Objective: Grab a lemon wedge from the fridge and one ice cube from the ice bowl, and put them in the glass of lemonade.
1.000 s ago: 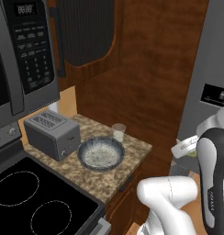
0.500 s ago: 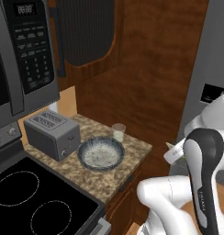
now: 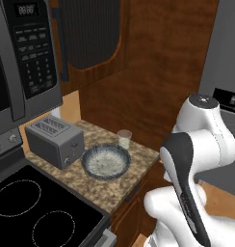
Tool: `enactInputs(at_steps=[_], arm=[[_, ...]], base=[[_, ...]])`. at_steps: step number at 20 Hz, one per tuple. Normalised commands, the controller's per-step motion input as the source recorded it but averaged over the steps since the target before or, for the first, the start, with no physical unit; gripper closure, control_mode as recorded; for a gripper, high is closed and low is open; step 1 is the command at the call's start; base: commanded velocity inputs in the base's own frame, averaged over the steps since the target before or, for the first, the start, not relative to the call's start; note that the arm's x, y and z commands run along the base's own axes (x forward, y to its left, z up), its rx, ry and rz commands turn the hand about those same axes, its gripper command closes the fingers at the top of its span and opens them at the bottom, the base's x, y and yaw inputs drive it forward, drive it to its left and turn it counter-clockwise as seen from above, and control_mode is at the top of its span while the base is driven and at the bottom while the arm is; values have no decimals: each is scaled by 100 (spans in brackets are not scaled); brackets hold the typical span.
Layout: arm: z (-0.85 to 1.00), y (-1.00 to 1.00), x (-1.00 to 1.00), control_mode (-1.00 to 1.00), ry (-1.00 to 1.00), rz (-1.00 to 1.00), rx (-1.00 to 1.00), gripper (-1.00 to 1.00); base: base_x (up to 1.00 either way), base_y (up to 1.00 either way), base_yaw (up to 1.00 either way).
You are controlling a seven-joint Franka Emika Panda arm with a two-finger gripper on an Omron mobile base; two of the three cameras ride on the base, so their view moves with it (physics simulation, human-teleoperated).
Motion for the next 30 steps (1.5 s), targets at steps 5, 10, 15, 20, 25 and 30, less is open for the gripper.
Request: enactInputs(at_steps=[5,10,15,20,25,30], arm=[[-10,0,0,-100,18,37,-22,100],[3,-5,2,-100,0,41,-19,100],[0,-3,0,-100,-19,42,-24,100],[0,0,5,-100,-8,37,-33,100],[0,0,24,-100,5,32,-40,100],[0,2,28,-100,2,27,-34,100]], base=[[0,0,0],[0,0,0],[0,0,0],[0,0,0],[0,0,0],[0,0,0]])
